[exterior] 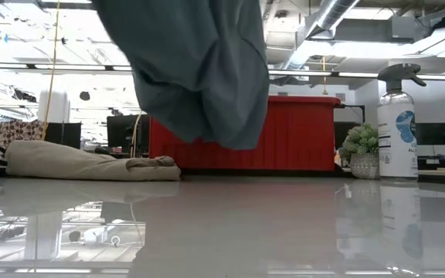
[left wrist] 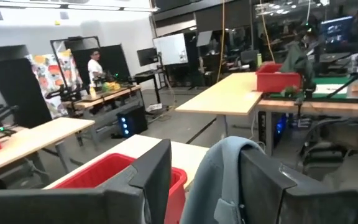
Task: Fold Laundry from Bin
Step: Fold the blue pants in the red bin
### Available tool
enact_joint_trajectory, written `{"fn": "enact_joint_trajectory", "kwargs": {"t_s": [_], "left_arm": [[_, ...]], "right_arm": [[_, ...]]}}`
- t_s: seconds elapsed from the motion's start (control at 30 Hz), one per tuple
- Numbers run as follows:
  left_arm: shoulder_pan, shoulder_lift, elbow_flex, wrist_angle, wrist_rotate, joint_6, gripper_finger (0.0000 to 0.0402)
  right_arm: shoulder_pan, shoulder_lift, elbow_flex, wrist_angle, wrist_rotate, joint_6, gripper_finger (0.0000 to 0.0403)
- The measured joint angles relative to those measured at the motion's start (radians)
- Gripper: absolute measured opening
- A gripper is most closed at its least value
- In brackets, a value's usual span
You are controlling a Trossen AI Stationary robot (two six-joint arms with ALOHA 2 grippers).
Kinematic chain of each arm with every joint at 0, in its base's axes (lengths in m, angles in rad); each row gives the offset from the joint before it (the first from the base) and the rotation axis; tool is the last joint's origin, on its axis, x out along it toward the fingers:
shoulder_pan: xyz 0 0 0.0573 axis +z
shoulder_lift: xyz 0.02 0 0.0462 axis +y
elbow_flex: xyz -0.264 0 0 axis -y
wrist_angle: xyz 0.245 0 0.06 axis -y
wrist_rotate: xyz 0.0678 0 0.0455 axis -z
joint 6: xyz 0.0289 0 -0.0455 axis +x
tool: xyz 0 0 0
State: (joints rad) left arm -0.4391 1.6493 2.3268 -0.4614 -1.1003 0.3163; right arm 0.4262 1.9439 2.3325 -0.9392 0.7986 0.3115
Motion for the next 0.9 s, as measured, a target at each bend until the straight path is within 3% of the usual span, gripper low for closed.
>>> {"fn": "enact_joint_trajectory", "kwargs": {"t_s": [0.33, 0.63, 0.9], "left_arm": [[0.05, 0.03, -0.001, -0.038, 0.018, -0.04, 0.0151], [0.107, 0.033, -0.001, -0.106, -0.008, -0.043, 0.0151], [0.115, 0.036, -0.001, -0.11, 0.031, -0.1, 0.0151]], "right_arm": [[-0.042, 0.007, 0.0, 0.008, 0.017, 0.026, 0.028], [0.014, 0.006, 0.0, -0.017, 0.019, 0.033, 0.028], [0.027, 0.006, 0.0, -0.061, 0.195, 0.056, 0.028]]}}
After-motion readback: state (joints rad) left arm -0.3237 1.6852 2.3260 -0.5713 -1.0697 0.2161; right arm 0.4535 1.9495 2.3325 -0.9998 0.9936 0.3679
